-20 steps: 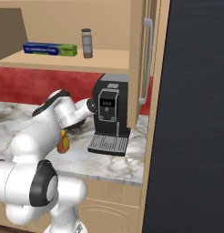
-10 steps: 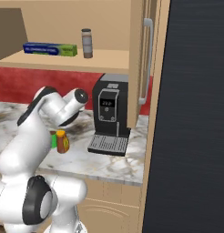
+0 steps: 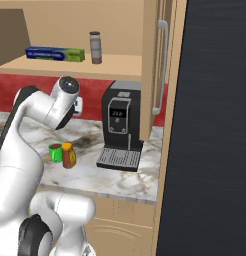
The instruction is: Pick the cinnamon and honey bottle from the cabinet and place them next to the mug.
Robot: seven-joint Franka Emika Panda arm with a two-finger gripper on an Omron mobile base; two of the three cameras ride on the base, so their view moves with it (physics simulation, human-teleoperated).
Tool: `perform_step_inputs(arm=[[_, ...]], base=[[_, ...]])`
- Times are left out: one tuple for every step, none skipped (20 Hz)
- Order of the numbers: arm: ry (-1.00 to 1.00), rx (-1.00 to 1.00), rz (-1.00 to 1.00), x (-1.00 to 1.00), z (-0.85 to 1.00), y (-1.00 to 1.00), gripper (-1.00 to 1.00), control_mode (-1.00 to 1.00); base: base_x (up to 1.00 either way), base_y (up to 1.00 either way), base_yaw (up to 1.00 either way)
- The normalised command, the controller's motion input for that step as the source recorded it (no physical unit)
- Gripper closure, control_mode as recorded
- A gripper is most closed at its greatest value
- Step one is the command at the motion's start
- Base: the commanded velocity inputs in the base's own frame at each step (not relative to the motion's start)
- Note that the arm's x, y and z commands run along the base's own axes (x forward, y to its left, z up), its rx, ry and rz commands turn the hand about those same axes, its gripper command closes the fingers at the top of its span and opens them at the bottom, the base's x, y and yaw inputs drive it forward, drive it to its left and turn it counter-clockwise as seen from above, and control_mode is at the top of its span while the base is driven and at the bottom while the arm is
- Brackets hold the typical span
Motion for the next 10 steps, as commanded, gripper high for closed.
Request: perform_step_inputs(arm=[[0.07,0.00,-0.13,-0.32,1.00,-0.12,-1.00,-1.00],[0.04,0.00,-0.12,-0.28,1.00,-0.17,-1.00,-1.00],[0.02,0.00,-0.11,-0.26,1.00,-0.16,-1.00,-1.00],[0.00,0.00,-0.14,-0.26,1.00,-0.21,-1.00,-1.00],[0.00,0.00,-0.15,-0.26,1.00,-0.21,-1.00,-1.00],[0.00,0.00,-0.16,-0.25,1.00,-0.25,-1.00,-1.00],[0.00,0.00,-0.18,-0.24,1.00,-0.35,-1.00,-1.00],[0.00,0.00,-0.18,-0.09,1.00,-0.31,-1.00,-1.00],[-0.03,0.00,-0.17,0.00,1.00,-0.39,-1.00,-1.00],[-0.05,0.00,-0.17,0.00,1.00,-0.40,-1.00,-1.00]], base=[[0.00,0.00,0.00],[0.00,0.00,0.00],[0.00,0.00,0.00],[0.00,0.00,0.00],[0.00,0.00,0.00],[0.00,0.00,0.00],[0.00,0.00,0.00],[0.00,0.00,0.00],[0.00,0.00,0.00],[0.00,0.00,0.00]])
